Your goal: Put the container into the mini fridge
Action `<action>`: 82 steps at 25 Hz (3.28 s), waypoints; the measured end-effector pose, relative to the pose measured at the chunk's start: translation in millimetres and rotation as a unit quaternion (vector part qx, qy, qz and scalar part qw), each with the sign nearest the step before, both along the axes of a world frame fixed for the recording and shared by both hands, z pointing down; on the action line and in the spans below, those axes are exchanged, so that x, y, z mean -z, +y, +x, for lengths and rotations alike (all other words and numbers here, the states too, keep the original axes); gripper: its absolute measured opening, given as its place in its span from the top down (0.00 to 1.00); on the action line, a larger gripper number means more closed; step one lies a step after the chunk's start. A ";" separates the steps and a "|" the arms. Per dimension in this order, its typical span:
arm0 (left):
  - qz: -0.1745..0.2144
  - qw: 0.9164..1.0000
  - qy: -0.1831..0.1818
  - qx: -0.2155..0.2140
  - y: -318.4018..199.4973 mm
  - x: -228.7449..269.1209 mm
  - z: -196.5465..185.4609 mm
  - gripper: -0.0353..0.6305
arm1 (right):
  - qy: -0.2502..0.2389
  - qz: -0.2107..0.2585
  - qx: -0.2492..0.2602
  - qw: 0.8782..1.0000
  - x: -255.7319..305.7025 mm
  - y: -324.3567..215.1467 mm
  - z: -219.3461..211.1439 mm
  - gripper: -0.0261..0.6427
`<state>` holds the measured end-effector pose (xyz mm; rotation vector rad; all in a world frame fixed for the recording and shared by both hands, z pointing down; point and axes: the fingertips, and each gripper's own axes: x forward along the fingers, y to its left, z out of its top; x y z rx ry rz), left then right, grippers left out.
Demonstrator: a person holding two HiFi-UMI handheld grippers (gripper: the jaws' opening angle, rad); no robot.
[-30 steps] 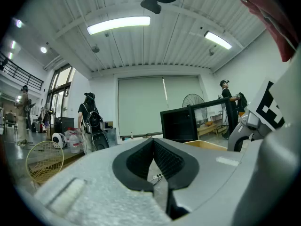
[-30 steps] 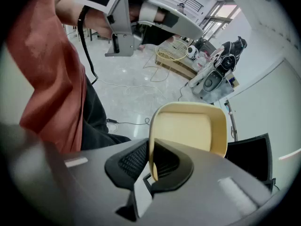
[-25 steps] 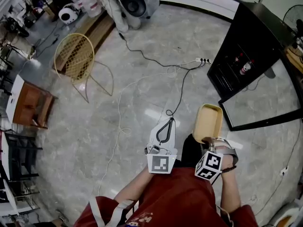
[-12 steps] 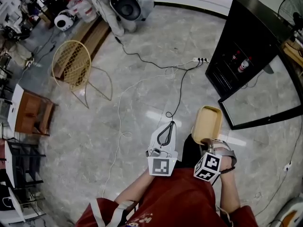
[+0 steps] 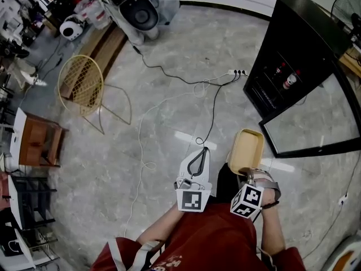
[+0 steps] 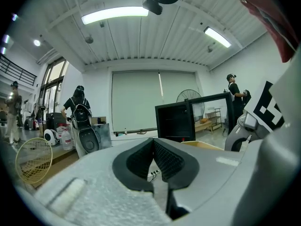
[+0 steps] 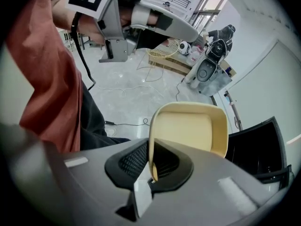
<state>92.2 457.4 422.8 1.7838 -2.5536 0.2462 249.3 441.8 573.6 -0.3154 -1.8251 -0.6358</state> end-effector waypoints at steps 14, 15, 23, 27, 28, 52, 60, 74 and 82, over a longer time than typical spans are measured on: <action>-0.017 1.000 0.017 -0.019 -123.9 -8.2 -35.5 0.94 | 0.012 -0.030 -0.020 0.999 -13.6 -104.6 -32.3 0.94; -0.021 0.999 0.012 -0.024 -134.8 -7.3 -37.6 0.94 | 0.011 -0.032 -0.022 0.999 -12.9 -113.7 -34.9 0.94; -0.020 0.999 0.014 -0.031 -233.5 -9.7 -50.8 0.94 | 0.008 -0.041 -0.025 0.999 -22.7 -201.9 -49.8 0.94; -0.027 0.999 0.005 -0.035 -276.7 -8.6 -57.6 0.94 | 0.006 -0.044 -0.027 0.999 -25.5 -244.2 -54.9 0.94; -0.027 0.999 0.002 -0.035 -286.6 -8.1 -58.9 0.94 | 0.007 -0.043 -0.025 0.999 -27.5 -254.0 -55.4 0.94; -0.013 0.993 0.000 -0.116 -423.2 7.4 -61.5 0.94 | -0.007 -0.006 -0.109 0.994 -16.6 -385.3 -74.5 0.94; 0.000 0.979 0.002 -0.206 -480.7 9.6 -93.5 0.94 | 0.009 -0.013 -0.197 0.980 -12.2 -407.3 -106.2 0.94; 0.012 0.949 0.011 -0.314 -558.7 2.1 -154.5 0.94 | 0.023 -0.027 -0.292 0.956 -9.4 -452.1 -188.7 0.94; 0.009 0.931 0.015 -0.365 -590.4 -15.6 -167.0 0.94 | 0.034 -0.021 -0.336 0.941 -21.7 -475.2 -207.0 0.94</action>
